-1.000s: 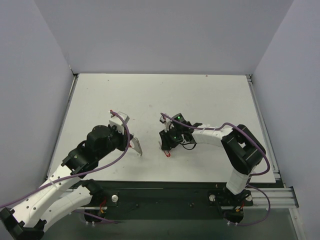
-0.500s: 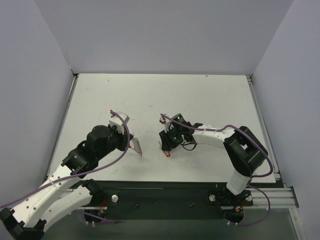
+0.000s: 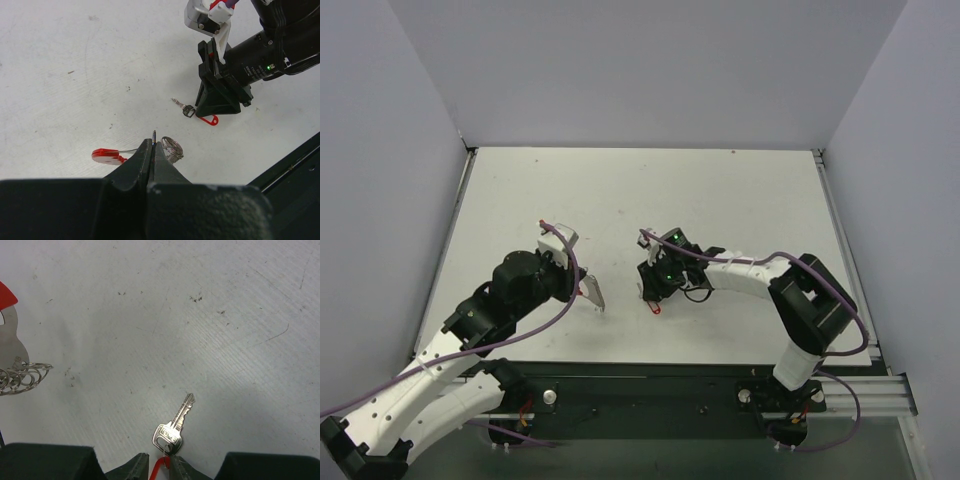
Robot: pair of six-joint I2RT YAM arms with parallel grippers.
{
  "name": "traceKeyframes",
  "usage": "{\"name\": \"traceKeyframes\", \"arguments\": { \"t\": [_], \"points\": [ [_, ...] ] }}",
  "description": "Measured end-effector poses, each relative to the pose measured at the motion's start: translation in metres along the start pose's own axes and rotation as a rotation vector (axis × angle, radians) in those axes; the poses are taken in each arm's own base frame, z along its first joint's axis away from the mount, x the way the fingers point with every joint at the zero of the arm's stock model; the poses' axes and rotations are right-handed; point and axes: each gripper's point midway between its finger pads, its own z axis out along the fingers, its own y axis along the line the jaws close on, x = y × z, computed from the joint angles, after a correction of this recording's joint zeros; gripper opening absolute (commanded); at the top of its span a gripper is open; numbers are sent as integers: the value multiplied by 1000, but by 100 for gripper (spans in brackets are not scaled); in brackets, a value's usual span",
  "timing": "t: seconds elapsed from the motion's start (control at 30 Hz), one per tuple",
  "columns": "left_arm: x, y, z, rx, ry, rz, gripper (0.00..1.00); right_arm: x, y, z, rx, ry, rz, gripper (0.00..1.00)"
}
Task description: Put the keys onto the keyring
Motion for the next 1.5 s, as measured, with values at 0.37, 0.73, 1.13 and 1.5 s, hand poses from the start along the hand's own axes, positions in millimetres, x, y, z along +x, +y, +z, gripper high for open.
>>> {"name": "traceKeyframes", "arguments": {
  "t": [0.37, 0.73, 1.13, 1.5],
  "points": [
    [-1, 0, -1, 1, -3, 0, 0, 8, -3, 4, 21, 30, 12, 18],
    [-1, 0, -1, 1, -3, -1, 0, 9, -9, 4, 61, 30, 23, 0],
    [-3, -1, -3, 8, -14, 0, 0, -1, -13, -16, 122, -46, -7, 0],
    [-10, -15, -11, 90, -37, 22, 0, -43, 20, -75, 43, -293, -169, 0]
  ]
}}
